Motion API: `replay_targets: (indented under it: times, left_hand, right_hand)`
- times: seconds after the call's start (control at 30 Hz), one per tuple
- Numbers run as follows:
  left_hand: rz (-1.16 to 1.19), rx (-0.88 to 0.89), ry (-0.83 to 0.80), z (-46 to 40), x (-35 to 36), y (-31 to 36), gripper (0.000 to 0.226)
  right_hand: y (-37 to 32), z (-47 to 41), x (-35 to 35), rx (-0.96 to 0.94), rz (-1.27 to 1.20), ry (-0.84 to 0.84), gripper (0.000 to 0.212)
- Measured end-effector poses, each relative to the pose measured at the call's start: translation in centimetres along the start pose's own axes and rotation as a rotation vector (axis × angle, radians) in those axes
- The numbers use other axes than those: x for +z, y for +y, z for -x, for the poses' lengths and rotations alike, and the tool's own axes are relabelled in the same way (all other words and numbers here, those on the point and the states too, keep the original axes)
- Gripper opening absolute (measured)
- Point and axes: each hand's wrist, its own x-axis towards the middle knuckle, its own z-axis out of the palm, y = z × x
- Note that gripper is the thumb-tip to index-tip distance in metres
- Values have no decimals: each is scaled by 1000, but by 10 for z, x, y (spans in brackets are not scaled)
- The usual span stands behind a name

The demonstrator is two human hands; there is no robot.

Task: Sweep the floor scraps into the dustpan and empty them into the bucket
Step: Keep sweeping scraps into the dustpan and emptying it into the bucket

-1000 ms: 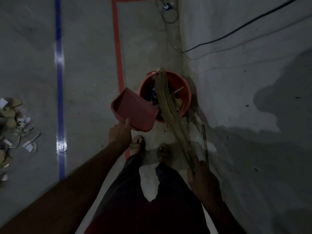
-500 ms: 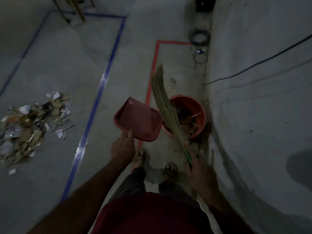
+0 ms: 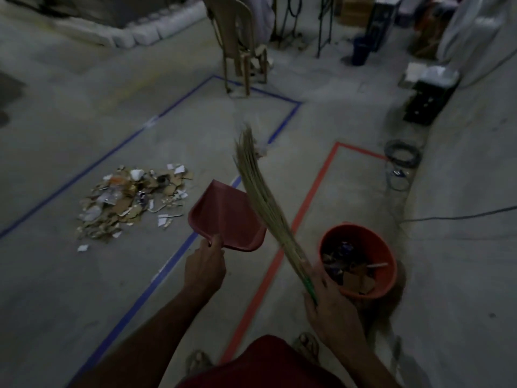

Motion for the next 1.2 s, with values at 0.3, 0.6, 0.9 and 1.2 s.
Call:
replay_targets:
  times: [0.3,0.6,0.9,1.2]
  left_hand:
    - [39,-225,58,37,-27,-176,25]
    - [56,-435,-8,57,-49,-315,26]
    - [140,-550,-1,24,-50,-388,21]
    - [119,-587,37,-93,-40,-488,24]
  right_hand:
    - [-160,-20,49,-221,71,-39,73]
    - [-292,-51,99,-284,108,-132,72]
    - [-373,-120,149,-343,92,-262,65]
    - [-467,-261,213,-404,34,-327,66]
